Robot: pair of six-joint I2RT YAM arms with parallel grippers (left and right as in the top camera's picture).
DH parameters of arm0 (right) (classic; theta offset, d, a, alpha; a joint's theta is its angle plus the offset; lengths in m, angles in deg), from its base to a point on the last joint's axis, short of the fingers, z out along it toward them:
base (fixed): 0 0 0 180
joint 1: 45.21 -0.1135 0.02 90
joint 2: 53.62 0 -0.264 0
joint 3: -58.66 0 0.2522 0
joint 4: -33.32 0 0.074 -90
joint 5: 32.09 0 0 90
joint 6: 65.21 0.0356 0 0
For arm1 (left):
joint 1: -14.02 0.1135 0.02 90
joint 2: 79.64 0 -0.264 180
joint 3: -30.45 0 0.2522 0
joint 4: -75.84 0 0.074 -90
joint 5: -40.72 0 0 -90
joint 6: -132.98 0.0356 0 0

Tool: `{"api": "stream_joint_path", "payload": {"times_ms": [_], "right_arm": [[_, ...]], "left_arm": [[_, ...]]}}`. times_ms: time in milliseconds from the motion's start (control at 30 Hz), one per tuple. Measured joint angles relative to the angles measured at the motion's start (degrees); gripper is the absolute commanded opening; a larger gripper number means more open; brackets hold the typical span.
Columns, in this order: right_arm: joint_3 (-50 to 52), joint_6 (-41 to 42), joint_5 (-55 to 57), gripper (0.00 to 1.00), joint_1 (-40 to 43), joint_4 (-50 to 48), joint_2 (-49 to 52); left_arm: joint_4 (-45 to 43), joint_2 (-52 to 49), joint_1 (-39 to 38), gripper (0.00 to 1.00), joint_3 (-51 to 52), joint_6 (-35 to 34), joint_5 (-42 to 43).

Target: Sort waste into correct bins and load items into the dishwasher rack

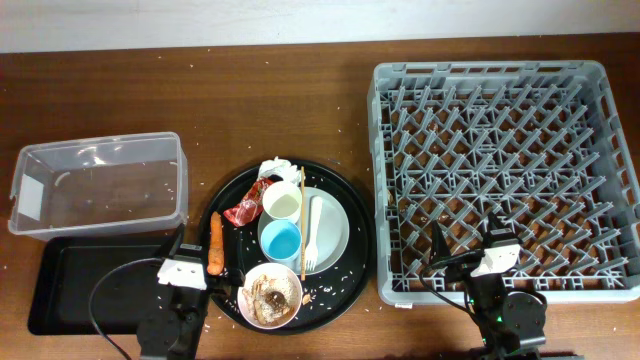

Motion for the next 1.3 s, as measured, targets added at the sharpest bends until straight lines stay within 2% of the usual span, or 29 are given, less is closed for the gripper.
{"api": "stream_joint_path", "payload": {"times_ms": [967, 1033, 1133, 1200, 1300], "right_arm": [[0.0, 0.0, -0.02, 0.99, 0.0, 0.0, 0.0], [0.0, 0.11, -0.35, 0.99, 0.0, -0.02, 0.0], [0.07, 4.07, -4.11, 0.99, 0.0, -1.99, 0.02], [0.02, 8.72, -9.66, 0.99, 0.02, -3.96, 0.0], [-1.7, 15.69, -19.65, 0.99, 0.04, -2.45, 0.11]], "left_arm": [[-0.24, 0.0, 0.0, 0.99, 0.0, 0.0, 0.5], [-0.7, 0.0, 0.0, 0.99, 0.0, 0.0, 3.5], [-3.91, 0.0, 0.0, 0.99, 0.0, -0.26, 12.57], [-5.09, 0.0, 0.0, 0.99, -0.35, -1.81, 17.18], [-0.83, -0.2, 0.0, 0.99, -5.03, -3.58, 19.39]]}}
